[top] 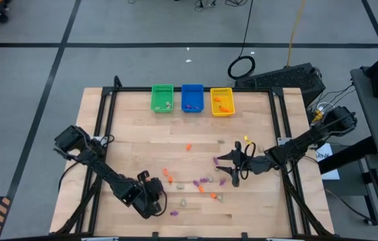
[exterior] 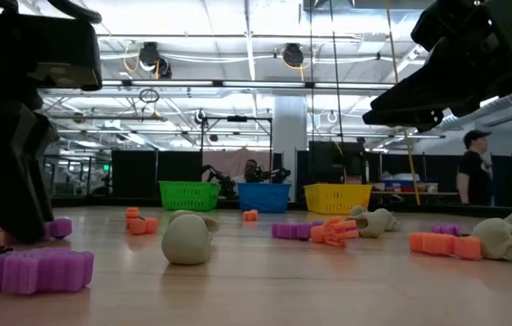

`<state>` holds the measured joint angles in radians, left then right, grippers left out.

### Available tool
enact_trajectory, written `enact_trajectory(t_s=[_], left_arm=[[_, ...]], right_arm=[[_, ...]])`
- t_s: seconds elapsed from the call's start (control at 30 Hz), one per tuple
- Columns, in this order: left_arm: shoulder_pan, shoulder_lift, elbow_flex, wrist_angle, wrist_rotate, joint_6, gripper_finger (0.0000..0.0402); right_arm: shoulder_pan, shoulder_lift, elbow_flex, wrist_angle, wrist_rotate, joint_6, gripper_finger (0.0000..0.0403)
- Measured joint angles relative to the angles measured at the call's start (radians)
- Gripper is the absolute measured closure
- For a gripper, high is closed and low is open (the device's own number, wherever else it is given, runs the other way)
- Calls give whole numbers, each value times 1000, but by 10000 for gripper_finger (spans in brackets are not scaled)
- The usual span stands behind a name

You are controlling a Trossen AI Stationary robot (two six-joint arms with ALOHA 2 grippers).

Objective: Sort Halloween decoration
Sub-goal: Put the purple skeleton toy into the blue bin

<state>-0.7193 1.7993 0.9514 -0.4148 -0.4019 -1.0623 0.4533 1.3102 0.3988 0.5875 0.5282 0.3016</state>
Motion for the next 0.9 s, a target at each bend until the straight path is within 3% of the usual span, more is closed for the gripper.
enact_trajectory(t_s=[0.4,0.9], left_arm=[[-1,0,8,4,11,77,346],[-1,-1,10,4,-9,97,350]], right_arm=[[0,0,0,0,0,0,234],[0,0,0,0,0,0,234]])
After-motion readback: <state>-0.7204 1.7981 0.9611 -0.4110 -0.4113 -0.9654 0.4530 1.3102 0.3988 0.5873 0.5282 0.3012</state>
